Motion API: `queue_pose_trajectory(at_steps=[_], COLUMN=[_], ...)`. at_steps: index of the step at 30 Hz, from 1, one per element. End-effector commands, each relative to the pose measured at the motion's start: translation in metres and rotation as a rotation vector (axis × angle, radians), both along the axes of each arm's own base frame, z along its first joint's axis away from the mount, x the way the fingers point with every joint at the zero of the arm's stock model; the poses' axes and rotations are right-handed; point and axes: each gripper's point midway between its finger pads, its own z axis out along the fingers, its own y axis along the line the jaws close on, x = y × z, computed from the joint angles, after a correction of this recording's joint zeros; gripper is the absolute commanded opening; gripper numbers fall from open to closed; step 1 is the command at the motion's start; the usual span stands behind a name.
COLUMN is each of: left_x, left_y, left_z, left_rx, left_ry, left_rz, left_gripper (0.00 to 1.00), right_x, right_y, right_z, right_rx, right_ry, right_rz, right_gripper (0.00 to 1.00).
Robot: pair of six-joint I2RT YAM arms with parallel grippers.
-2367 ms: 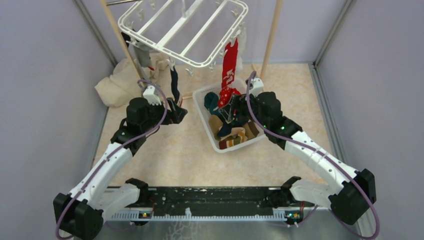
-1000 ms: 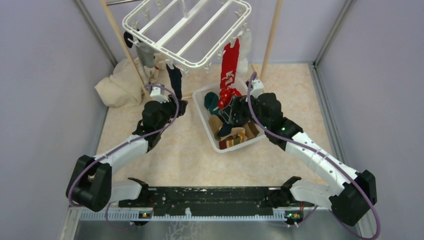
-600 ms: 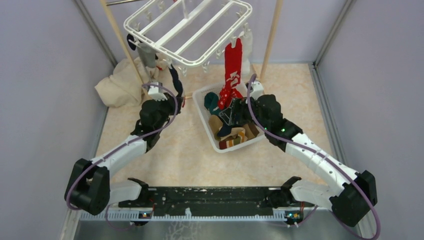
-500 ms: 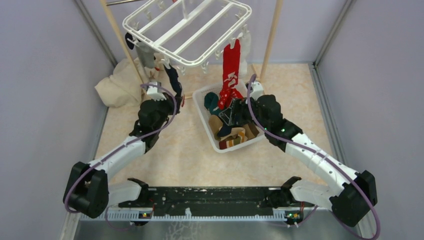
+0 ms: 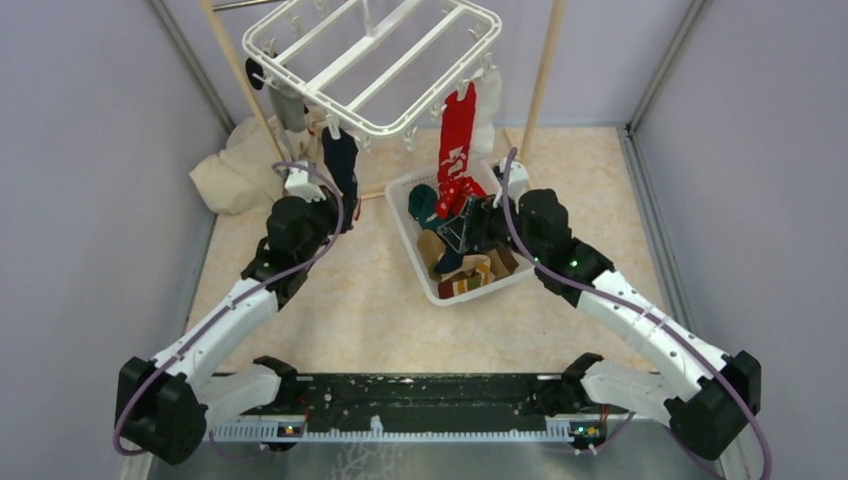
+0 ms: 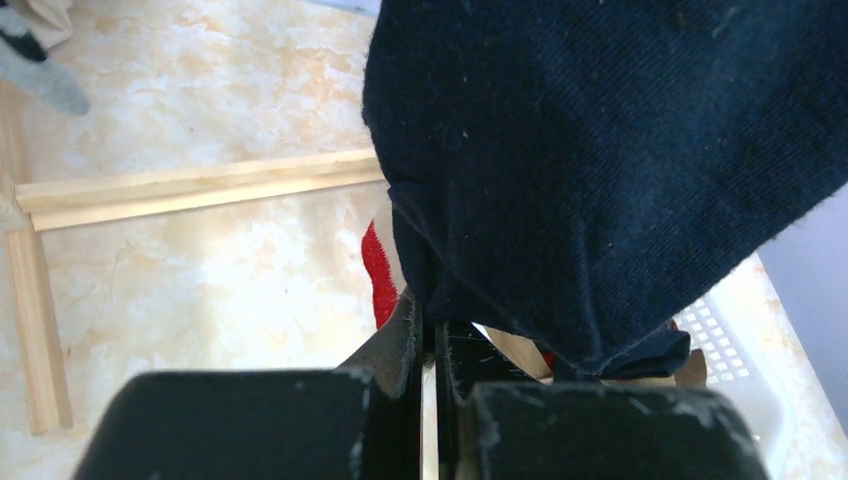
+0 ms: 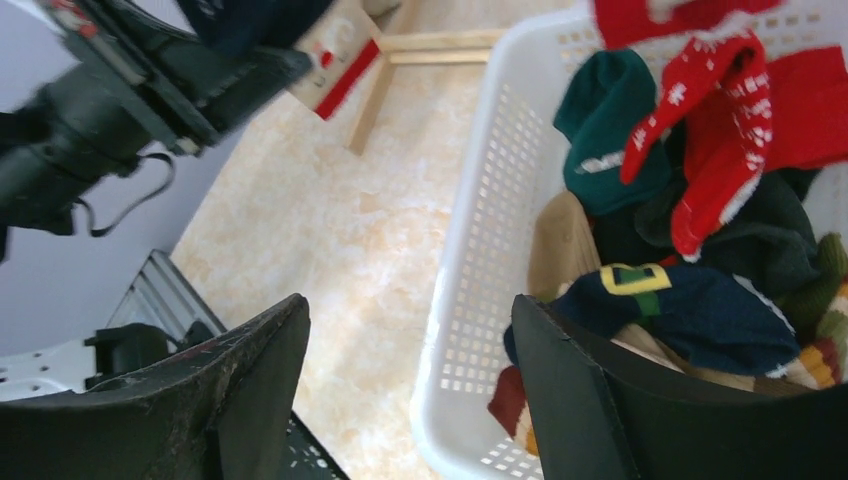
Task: Remove the socks clipped to the hanger
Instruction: Remove the sock from the hanger.
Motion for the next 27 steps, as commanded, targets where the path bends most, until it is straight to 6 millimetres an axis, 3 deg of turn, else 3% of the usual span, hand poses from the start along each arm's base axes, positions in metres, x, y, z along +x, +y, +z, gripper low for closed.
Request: queue_pose_trajectory(at_steps=[1, 4, 7, 13, 17, 21, 27], left_x=[-0.012, -0.017, -0.023, -0.033, -0.04, -0.051, -0.068], left_y=[0.001, -0.008, -0.027, -0.063, -0.079, -0.092, -0.111], left_z=[0.0, 0.002, 0.008, 0.026, 0.035, 0.051, 0.065], left_rx=[0.013, 0.022, 0.031, 0.018, -0.001, -0.029, -0.096], left_ry=[0.032, 0.036, 0.031, 0.034, 0.064, 0.055, 0.062], left_rz=[0.011, -0.019, -0.087, -0.217, -0.313, -0.405, -0.551], left_gripper=[0.0, 0.0, 0.0, 0.0, 0.0, 0.0, 0.0], right_x=[-0.019, -0.028, -0.033, -0.025, -0.024, -0.023, -0.002], right_y=[0.008, 0.017, 0.027, 0.03, 0.038, 0.047, 0.051], right_z=[0.082, 0.1, 0.106, 0.078, 0.056, 0.052, 0.053], right_rx=[0.126, 0.147, 0.147, 0.112, 0.118, 0.215, 0.257], right_ry=[-0.16, -0.188, -0.202, -0.179, -0.185, -0.172, -0.213], right_rz=[0.056, 0.095, 0.13, 0.104, 0.144, 0.232, 0.248], right_gripper=[0.74, 0.73, 0.73, 0.74, 0.82, 0.84, 0.84])
